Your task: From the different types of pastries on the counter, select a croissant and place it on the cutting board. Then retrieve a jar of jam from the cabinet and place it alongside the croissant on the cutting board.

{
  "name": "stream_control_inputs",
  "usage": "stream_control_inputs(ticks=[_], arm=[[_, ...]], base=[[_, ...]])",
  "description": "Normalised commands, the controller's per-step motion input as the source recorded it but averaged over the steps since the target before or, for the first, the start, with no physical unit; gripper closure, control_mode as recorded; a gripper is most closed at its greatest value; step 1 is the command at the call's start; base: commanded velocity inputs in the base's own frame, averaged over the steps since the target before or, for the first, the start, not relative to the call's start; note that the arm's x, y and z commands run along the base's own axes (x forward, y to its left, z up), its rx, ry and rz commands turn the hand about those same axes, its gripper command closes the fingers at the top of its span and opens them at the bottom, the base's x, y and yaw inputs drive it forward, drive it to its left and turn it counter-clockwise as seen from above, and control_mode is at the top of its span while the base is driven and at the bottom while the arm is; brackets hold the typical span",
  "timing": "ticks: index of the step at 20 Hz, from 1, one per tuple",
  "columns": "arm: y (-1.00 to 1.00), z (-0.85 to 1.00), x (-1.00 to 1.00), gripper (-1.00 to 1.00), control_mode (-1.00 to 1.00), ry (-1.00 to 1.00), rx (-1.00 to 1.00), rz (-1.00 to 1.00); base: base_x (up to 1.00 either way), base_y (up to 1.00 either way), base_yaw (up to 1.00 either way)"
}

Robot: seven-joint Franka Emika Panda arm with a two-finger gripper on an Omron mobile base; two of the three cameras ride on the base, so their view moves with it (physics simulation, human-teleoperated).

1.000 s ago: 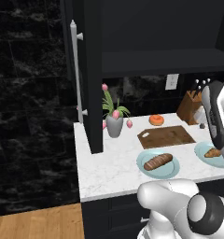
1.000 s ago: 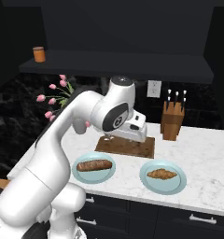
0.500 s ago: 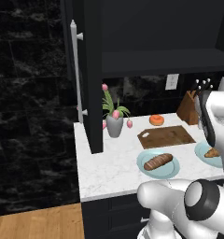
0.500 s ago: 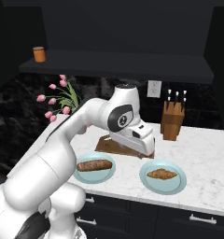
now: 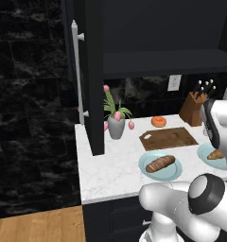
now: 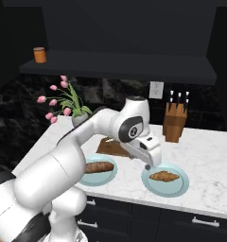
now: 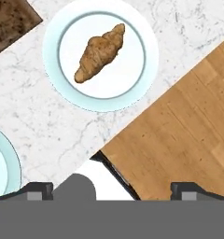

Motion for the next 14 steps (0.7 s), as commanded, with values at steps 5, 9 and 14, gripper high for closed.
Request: stream_control_inputs(ticks=[5,9,14], arm=[[-0.17,-0.35,0.08,-1.0,-1.0,0.0,0.0,-0.29],[-0.34,-0.35,0.0,-1.0,-1.0,0.0,0.0,-0.35],[-0.09,-0.14,0.03,-1.0,-1.0,0.0,0.0,-0.21]], base=[[0.0,0.0,0.0],[0.0,0.0,0.0],[0.0,0.0,0.0]])
